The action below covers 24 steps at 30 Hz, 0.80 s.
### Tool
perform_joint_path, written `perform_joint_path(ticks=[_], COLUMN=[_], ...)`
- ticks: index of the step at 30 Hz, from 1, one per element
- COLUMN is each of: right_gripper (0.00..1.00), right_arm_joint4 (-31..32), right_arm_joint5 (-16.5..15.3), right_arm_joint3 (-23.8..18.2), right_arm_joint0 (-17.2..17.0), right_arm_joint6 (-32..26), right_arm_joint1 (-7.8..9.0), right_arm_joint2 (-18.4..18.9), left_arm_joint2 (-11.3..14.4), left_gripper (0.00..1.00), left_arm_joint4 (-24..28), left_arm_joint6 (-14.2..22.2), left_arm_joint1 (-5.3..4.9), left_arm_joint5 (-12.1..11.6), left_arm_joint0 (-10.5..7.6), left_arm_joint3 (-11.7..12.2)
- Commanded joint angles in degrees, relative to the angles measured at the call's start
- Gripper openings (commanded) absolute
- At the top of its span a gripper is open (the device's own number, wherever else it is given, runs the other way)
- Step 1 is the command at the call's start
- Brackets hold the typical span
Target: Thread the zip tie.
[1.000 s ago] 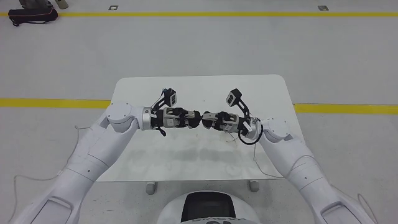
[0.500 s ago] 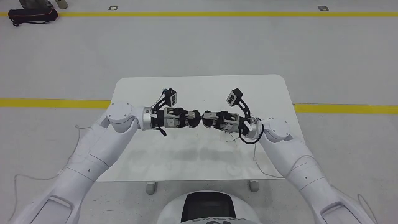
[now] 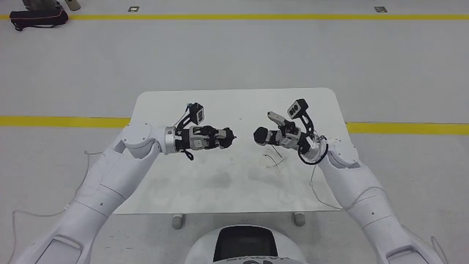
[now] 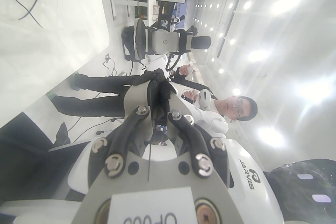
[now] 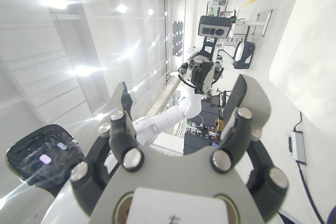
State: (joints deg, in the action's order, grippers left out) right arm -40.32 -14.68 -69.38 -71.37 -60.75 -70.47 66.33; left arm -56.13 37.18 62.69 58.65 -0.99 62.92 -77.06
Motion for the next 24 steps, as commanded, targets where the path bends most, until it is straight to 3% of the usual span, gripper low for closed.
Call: perform_joint_path(ticks=[1,9,13,17,21,24], right_gripper=[1.0,1.0,1.0,1.0,1.0,1.0], right_arm_joint4=[0.02,0.94,10.77,20.03,26.82,29.64], right_arm_joint5=[0.01,-0.09,-0.17,2.48,5.4,6.37], right_arm_joint3=[0.02,-0.14,-1.56,-3.98,-6.68,-8.25], right_arm_joint0=[0.02,0.0,-0.34,-1.05,-2.22,-3.03], right_arm_joint6=[-0.03,0.83,5.2,8.05,11.45,13.1], right_arm_joint1=[-0.01,0.04,1.19,2.38,3.12,3.43], right_arm_joint2=[-0.04,0.03,2.45,4.64,5.77,6.16], left_arm_joint2=[-0.15,-0.09,-1.11,-3.0,-4.69,-5.45], left_gripper=[0.0,0.0,0.0,0.0,0.0,0.0], left_arm_joint4=[-1.06,-1.52,-6.5,-8.91,-11.8,-12.86], left_arm_joint6=[-0.85,-1.73,-7.71,-10.28,-12.41,-13.75], left_arm_joint1=[-0.09,-0.07,-0.45,-1.03,-1.58,-1.86], left_arm_joint5=[-0.83,-1.02,-5.22,-9.01,-11.47,-11.5], left_arm_joint0=[0.16,0.27,1.68,3.67,5.26,6.53], left_arm_joint3=[-0.29,-0.47,-2.26,-3.95,-5.67,-6.72])
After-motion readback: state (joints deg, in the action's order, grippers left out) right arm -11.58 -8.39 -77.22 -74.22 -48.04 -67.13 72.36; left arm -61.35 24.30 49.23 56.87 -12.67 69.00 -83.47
